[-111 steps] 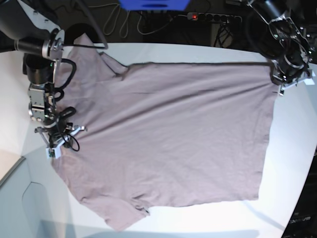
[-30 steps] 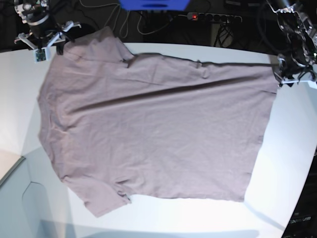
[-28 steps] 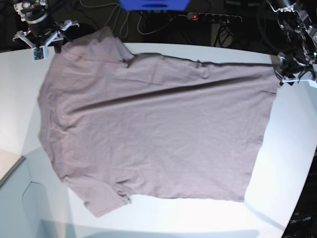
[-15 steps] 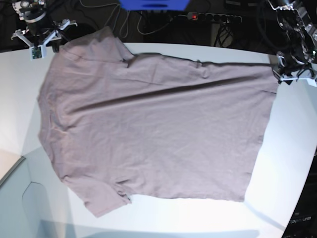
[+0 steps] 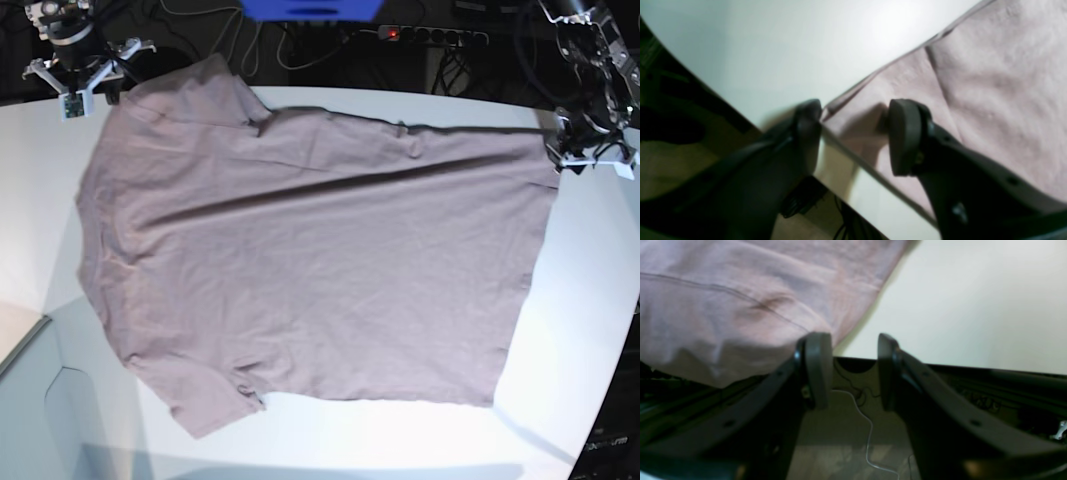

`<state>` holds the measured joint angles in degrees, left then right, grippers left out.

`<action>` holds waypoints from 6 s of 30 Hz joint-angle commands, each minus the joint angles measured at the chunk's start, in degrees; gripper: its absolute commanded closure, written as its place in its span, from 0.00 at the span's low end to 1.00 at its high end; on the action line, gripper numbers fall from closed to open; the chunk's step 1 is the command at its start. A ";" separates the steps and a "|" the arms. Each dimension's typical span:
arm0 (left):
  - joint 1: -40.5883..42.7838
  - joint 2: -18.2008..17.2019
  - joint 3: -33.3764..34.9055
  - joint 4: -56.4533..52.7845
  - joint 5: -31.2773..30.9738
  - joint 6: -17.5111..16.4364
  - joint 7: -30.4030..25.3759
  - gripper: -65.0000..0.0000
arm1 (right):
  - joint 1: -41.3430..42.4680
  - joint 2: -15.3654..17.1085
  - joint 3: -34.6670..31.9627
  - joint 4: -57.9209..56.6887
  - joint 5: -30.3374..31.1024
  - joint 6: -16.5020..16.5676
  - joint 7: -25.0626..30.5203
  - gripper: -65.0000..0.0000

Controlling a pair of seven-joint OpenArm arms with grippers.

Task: Layout the t-shirt on the table in an organized manner, then fold the t-shirt properly
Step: 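Grasp the shirt hem edge with both grippers, then lift the grasped edge with both grippers and fold it over the shirt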

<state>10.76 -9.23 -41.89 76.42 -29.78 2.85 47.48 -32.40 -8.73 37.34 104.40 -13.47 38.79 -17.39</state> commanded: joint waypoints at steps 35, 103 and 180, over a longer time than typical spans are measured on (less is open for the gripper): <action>0.09 0.05 -0.18 0.02 0.11 0.44 1.09 1.00 | 1.59 -0.19 -4.86 -9.23 0.68 1.21 0.90 0.43; 1.15 1.72 -0.35 13.12 -0.51 0.44 1.44 1.00 | 13.63 2.71 -1.96 -3.17 0.16 1.21 0.64 1.00; -26.37 1.19 3.78 -5.26 0.11 0.44 1.00 1.00 | 37.99 15.19 -12.07 -27.08 0.16 1.21 1.08 1.00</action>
<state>-14.17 -7.40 -38.11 70.06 -29.12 3.46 49.21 4.75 5.85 25.10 76.07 -14.15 39.22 -17.67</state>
